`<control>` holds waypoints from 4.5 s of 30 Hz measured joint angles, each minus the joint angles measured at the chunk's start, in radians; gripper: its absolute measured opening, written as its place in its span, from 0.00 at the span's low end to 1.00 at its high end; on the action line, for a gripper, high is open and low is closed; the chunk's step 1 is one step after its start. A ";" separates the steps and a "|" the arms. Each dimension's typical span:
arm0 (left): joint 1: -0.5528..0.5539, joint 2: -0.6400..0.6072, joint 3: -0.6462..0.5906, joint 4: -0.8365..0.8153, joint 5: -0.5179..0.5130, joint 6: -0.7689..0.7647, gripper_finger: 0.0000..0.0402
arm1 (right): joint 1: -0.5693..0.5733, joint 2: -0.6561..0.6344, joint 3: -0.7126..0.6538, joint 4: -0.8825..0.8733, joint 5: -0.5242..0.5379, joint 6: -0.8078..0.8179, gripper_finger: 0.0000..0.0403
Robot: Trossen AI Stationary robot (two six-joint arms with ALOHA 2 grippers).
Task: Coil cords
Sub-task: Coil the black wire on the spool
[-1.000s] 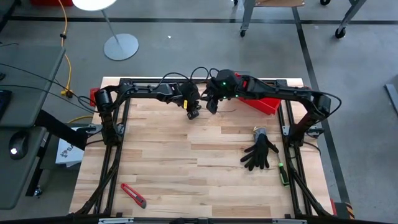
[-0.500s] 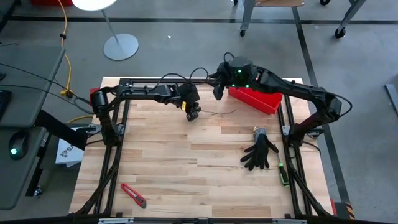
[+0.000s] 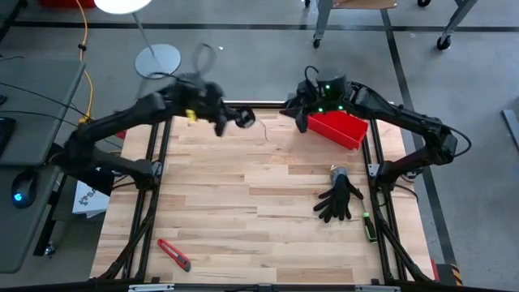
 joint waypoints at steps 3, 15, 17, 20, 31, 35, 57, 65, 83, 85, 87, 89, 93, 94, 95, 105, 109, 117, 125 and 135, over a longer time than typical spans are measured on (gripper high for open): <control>0.009 -0.086 0.043 0.007 0.008 -0.108 0.00 | 0.035 0.006 0.000 0.070 -0.040 0.024 0.36; 0.028 -0.144 0.183 -0.131 0.113 -0.706 0.00 | 0.178 0.020 0.000 0.339 -0.023 0.117 0.36; 0.028 -0.136 0.183 -0.132 0.129 -0.781 0.00 | 0.193 0.020 0.000 0.346 0.010 0.090 0.36; 0.028 -0.115 0.183 -0.125 0.164 -0.869 0.00 | 0.212 0.020 0.000 0.343 0.043 0.060 0.36; -0.006 -0.038 0.183 -0.013 0.242 -1.210 0.00 | 0.274 0.021 0.000 0.353 0.218 -0.003 0.36; -0.018 -0.015 0.184 0.028 0.240 -1.270 0.00 | 0.298 0.021 0.000 0.365 0.239 -0.030 0.32; -0.140 0.075 0.184 0.316 0.242 -1.406 0.00 | 0.284 0.087 0.000 0.530 0.337 -0.029 0.16; -0.173 0.131 0.184 0.600 0.141 -1.403 0.00 | 0.283 0.091 0.001 0.641 0.328 0.038 0.16; -0.154 0.183 0.183 0.858 0.038 -1.354 0.00 | 0.251 0.075 0.002 0.814 0.522 0.079 0.21; -0.139 0.169 0.183 0.855 0.045 -1.346 0.00 | 0.239 0.070 0.002 0.808 0.524 0.089 0.25; -0.125 0.150 0.183 0.855 0.052 -1.338 0.00 | 0.225 0.064 0.002 0.799 0.529 0.114 0.29; -0.115 0.138 0.187 0.866 0.052 -1.344 0.00 | 0.213 0.064 0.001 0.791 0.529 0.149 0.33; -0.105 0.134 0.186 0.854 0.024 -1.347 0.00 | 0.187 0.064 0.001 0.784 0.529 0.199 0.37; -0.103 0.134 0.185 0.857 0.020 -1.345 0.00 | 0.180 0.064 0.001 0.779 0.529 0.200 0.37; -0.101 0.134 0.185 0.867 0.016 -1.348 0.00 | 0.174 0.064 0.001 0.775 0.530 0.200 0.37; -0.061 0.132 0.185 0.964 -0.087 -1.352 0.00 | 0.125 0.063 0.001 0.762 0.530 0.220 0.37; -0.046 0.132 0.185 0.959 -0.088 -1.351 0.00 | 0.120 0.063 0.001 0.769 0.530 0.201 0.37; -0.038 0.132 0.185 0.984 -0.092 -1.342 0.00 | 0.115 0.062 0.001 0.777 0.540 0.151 0.37; -0.038 0.132 0.185 0.984 -0.109 -1.342 0.00 | 0.108 0.067 0.001 0.744 0.599 0.093 0.37; -0.038 0.132 0.184 0.982 -0.112 -1.342 0.00 | 0.109 0.074 0.002 0.733 0.521 0.057 0.37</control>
